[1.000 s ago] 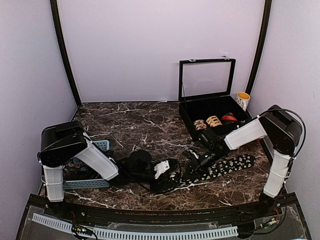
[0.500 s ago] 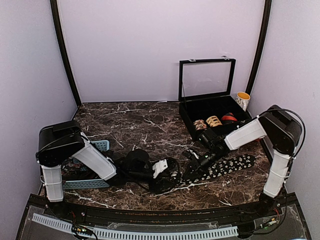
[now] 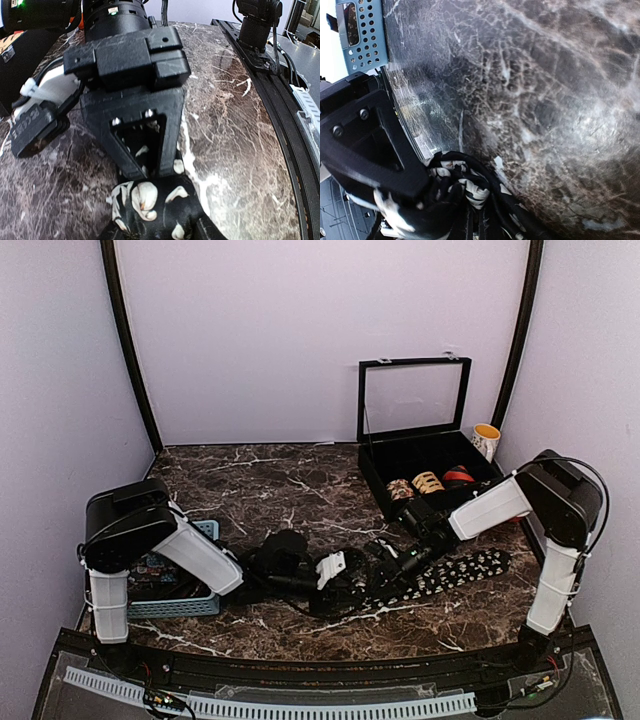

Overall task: Roll the ties
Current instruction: Roll the tie at the center of the board.

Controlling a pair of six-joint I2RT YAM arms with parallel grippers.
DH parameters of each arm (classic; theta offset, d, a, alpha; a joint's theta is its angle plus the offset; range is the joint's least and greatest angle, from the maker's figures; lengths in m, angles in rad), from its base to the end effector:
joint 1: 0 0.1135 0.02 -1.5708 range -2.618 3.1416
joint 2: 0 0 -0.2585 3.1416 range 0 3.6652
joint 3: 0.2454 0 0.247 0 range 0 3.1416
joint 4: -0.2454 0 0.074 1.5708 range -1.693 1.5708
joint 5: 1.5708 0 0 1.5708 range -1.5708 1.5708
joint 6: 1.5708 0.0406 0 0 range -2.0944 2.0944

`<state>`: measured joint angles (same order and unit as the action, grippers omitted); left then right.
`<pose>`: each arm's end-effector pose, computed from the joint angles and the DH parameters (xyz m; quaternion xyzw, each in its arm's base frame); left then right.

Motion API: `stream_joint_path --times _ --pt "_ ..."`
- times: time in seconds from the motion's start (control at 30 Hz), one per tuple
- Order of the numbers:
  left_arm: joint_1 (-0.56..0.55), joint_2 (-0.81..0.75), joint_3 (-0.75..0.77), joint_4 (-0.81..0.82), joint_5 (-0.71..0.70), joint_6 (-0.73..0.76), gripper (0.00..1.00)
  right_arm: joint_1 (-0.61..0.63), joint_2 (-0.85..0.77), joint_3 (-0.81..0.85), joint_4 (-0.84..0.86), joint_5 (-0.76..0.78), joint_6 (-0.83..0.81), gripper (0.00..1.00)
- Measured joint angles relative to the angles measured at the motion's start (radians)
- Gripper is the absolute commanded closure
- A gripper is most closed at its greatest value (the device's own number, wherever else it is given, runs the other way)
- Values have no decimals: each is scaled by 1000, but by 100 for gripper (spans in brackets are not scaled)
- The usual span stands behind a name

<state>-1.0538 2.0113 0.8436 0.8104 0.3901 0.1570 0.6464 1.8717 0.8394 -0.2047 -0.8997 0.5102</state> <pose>0.1763 -0.3414 0.1115 0.5495 0.5998 -0.3860 0.4351 0.2231 0.2082 0.0917 0.1325 -0.8810 -0.4408 0.1091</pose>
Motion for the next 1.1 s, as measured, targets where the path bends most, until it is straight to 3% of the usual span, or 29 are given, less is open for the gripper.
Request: stream_joint_path --times 0.67,0.97,1.1 --pt "-3 119 75 87 7 -57 58 -9 9 2 -2 -16 -14 100" --pt "-18 136 100 41 -27 -68 73 -12 4 -3 4 -18 -18 100" --pt "-24 124 106 2 -46 -64 73 -19 -10 -12 13 -6 -9 91"
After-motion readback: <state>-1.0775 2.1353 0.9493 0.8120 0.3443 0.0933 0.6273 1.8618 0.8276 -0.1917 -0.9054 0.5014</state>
